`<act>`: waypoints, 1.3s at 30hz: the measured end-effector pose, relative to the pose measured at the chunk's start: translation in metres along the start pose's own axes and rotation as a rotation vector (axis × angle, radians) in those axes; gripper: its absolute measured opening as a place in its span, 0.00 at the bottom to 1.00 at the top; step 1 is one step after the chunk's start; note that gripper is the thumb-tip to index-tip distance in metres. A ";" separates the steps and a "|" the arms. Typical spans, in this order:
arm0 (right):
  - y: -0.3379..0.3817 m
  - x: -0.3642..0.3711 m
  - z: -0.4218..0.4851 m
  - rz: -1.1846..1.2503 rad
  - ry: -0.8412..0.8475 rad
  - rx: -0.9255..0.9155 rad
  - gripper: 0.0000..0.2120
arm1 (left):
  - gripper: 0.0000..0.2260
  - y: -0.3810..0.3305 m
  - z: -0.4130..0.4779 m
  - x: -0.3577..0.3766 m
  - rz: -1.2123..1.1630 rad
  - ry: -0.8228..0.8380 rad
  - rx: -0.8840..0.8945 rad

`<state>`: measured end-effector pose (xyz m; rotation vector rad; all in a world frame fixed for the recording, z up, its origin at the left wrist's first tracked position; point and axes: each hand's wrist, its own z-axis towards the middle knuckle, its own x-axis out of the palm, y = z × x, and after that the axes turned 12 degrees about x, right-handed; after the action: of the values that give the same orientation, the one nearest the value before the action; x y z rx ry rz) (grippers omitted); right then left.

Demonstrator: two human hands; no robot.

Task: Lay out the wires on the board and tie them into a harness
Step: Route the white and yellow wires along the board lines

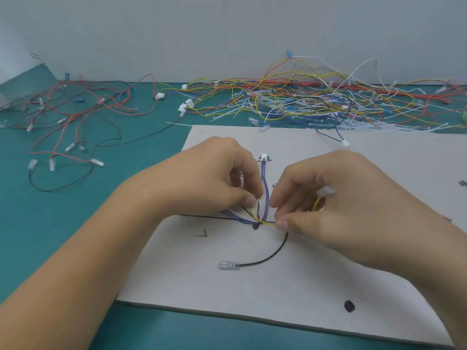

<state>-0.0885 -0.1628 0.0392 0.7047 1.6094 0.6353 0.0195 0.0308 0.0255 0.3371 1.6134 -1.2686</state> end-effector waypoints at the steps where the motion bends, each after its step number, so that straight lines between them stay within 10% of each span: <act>1: -0.001 -0.005 0.000 -0.018 -0.008 0.004 0.12 | 0.04 -0.001 -0.002 0.000 0.003 -0.004 -0.003; 39: -0.025 -0.029 0.010 -0.256 -0.239 0.364 0.16 | 0.22 -0.028 -0.007 0.012 -0.043 0.102 0.110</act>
<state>-0.0776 -0.2011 0.0388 0.7888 1.5708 0.0654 -0.0102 0.0211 0.0309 0.4441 1.6480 -1.3950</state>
